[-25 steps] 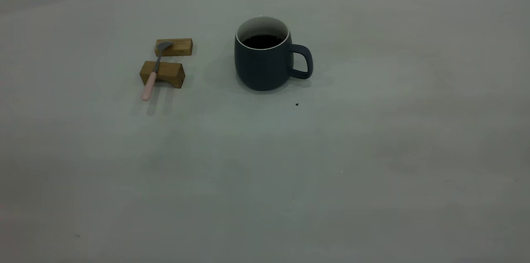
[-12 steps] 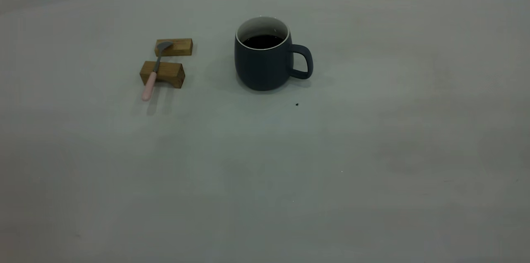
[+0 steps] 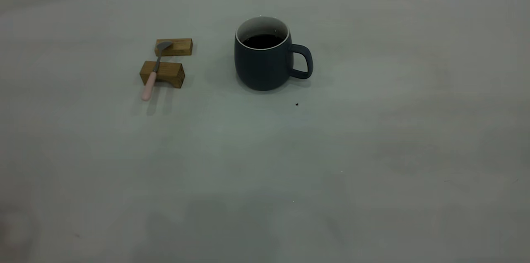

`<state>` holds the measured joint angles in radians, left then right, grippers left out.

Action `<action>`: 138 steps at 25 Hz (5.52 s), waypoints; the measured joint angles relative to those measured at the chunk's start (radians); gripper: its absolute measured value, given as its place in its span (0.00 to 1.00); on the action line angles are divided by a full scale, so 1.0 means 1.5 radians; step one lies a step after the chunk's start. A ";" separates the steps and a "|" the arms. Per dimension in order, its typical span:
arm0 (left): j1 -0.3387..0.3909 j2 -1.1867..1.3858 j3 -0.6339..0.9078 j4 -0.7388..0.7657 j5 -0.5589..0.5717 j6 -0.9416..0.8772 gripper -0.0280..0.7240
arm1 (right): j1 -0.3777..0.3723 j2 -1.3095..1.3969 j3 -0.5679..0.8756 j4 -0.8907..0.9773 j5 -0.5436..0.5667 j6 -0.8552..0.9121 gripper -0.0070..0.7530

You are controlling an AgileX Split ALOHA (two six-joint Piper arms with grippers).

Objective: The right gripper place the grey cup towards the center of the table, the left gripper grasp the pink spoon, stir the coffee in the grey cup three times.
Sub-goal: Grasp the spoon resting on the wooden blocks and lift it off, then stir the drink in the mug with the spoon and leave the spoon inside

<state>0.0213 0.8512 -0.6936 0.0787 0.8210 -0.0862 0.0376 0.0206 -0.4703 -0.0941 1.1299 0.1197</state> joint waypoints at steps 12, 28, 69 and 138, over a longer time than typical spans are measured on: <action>-0.096 0.499 -0.205 -0.107 -0.122 -0.023 0.69 | 0.000 0.000 0.000 0.000 0.000 0.000 0.66; -0.154 0.914 -0.476 -0.092 -0.128 -0.122 0.69 | 0.000 0.000 0.000 0.000 0.000 0.000 0.66; -0.174 1.069 -0.592 -0.063 -0.105 -0.160 0.20 | 0.000 0.000 0.000 0.000 0.000 0.000 0.66; -0.168 1.187 -0.706 -1.195 -0.021 -0.584 0.20 | 0.000 0.000 0.000 0.000 0.000 0.000 0.66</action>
<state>-0.2303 2.6318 -1.7530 -1.7137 0.7892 -0.9619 0.0376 0.0206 -0.4703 -0.0941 1.1299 0.1197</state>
